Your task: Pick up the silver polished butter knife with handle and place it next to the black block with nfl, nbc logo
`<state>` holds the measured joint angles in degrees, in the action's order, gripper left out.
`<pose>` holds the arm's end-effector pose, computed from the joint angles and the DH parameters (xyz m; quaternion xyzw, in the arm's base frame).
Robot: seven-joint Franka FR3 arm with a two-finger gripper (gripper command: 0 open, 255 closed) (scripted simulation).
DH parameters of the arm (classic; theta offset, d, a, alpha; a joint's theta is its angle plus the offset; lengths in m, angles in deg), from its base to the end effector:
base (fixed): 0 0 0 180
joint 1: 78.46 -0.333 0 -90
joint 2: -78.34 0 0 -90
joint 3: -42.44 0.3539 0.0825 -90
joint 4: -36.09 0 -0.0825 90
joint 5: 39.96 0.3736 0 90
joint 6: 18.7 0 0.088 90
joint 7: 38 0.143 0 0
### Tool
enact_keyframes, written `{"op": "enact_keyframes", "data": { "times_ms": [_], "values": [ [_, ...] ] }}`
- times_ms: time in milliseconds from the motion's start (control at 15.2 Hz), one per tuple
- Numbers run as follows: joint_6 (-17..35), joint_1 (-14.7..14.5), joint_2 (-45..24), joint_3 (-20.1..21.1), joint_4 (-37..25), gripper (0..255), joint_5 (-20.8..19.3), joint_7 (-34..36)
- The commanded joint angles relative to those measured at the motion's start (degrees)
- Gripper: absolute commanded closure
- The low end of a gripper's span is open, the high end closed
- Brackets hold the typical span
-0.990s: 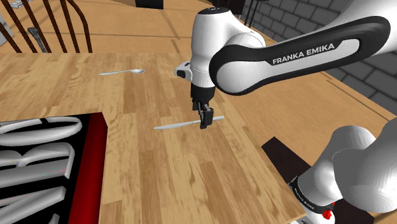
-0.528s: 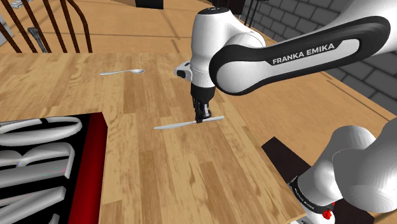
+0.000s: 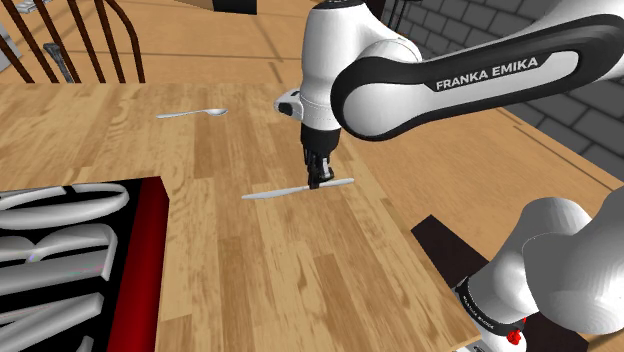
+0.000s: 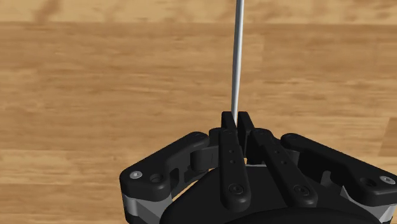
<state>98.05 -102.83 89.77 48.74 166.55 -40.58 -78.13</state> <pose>0.3953 0.2349 0.4401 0.8141 0.5801 -0.0217 0.0139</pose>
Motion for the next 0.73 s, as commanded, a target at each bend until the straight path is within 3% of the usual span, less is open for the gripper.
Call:
{"op": "enact_keyframes", "data": {
  "times_ms": [0,660],
  "values": [
    [-1.73,-0.01,0.53,-0.03,-1.18,255,0.06,-0.08],
    [-9.54,0.01,2.39,-0.18,-7.14,255,0.25,-0.42]
  ]
}}
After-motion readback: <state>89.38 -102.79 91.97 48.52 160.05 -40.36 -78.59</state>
